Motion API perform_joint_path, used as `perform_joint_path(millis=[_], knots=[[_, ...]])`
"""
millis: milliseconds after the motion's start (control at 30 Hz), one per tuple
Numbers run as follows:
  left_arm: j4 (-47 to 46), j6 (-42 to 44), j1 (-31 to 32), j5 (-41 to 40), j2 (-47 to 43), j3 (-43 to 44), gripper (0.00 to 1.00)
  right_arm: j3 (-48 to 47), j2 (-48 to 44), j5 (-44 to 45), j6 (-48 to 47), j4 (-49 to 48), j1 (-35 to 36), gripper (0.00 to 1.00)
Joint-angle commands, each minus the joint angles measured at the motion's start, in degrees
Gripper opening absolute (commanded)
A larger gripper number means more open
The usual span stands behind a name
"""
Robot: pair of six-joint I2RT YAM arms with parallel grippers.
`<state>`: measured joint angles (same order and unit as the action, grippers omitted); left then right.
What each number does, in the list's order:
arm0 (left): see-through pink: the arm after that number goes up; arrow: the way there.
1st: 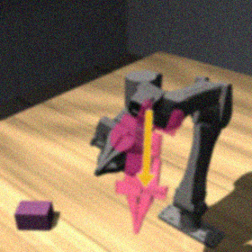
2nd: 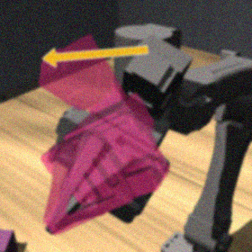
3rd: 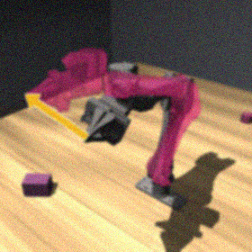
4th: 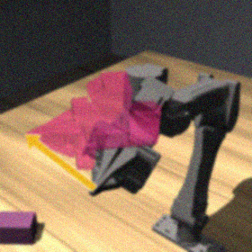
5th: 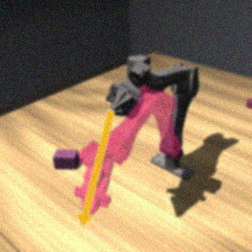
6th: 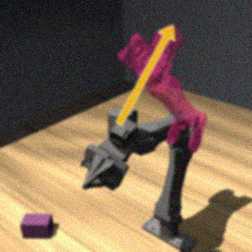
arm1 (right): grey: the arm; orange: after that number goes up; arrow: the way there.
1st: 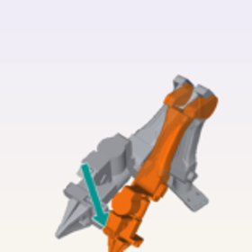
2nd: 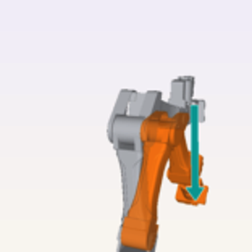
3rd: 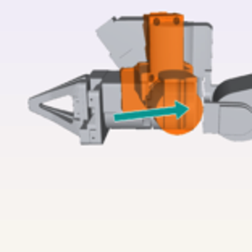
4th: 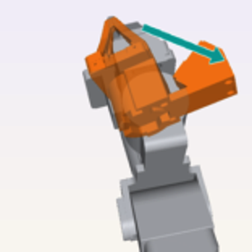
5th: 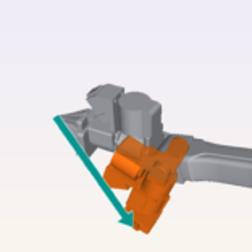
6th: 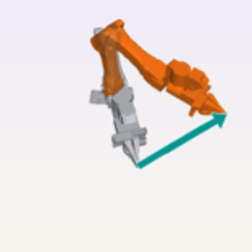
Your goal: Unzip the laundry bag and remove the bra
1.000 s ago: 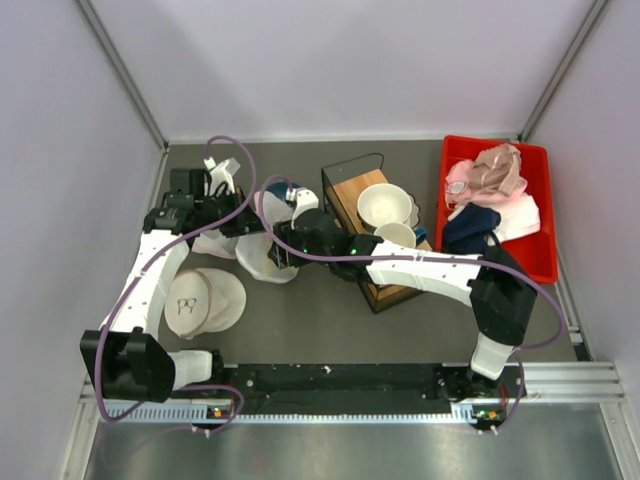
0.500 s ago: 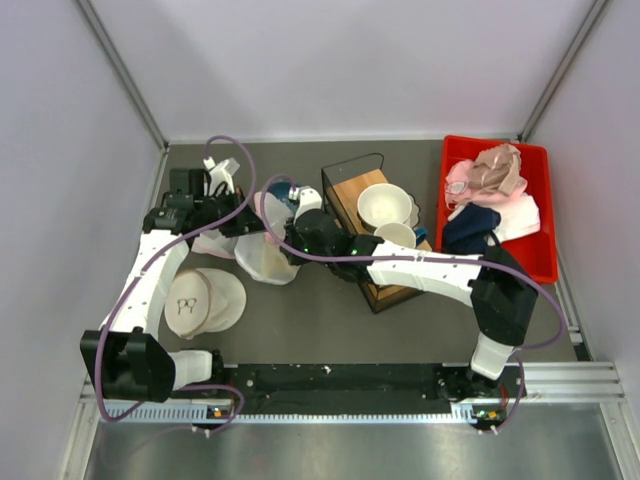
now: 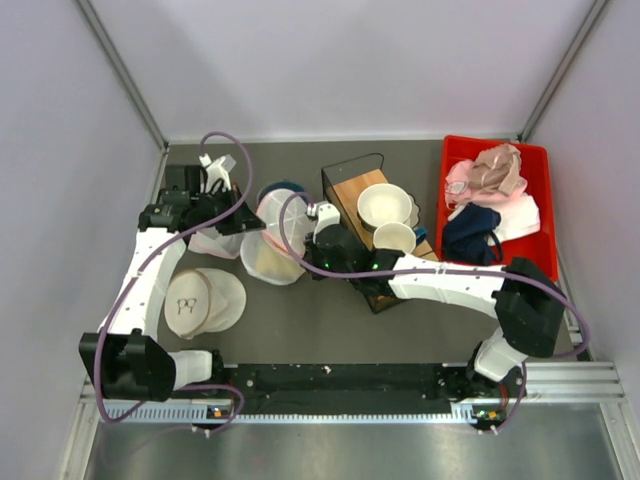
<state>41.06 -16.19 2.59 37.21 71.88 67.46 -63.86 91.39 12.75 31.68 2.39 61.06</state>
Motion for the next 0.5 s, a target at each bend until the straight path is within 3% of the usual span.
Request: perform_joint_path(millis=[0, 300, 467], knots=[[-0.3, 1.7, -1.2, -1.9, -0.9, 4.7, 0.00, 3.6, -2.1, -1.2, -4.6, -0.4, -0.5, 0.00], [2.5, 3.1, -1.5, -9.7, -5.6, 6.9, 0.00, 1.3, 0.3, 3.9, -9.3, 1.3, -0.6, 0.00], [1.8, 2.4, -1.5, -5.9, -5.8, 5.8, 0.00, -0.4, -1.1, 3.8, -10.3, 2.1, -0.5, 0.00]])
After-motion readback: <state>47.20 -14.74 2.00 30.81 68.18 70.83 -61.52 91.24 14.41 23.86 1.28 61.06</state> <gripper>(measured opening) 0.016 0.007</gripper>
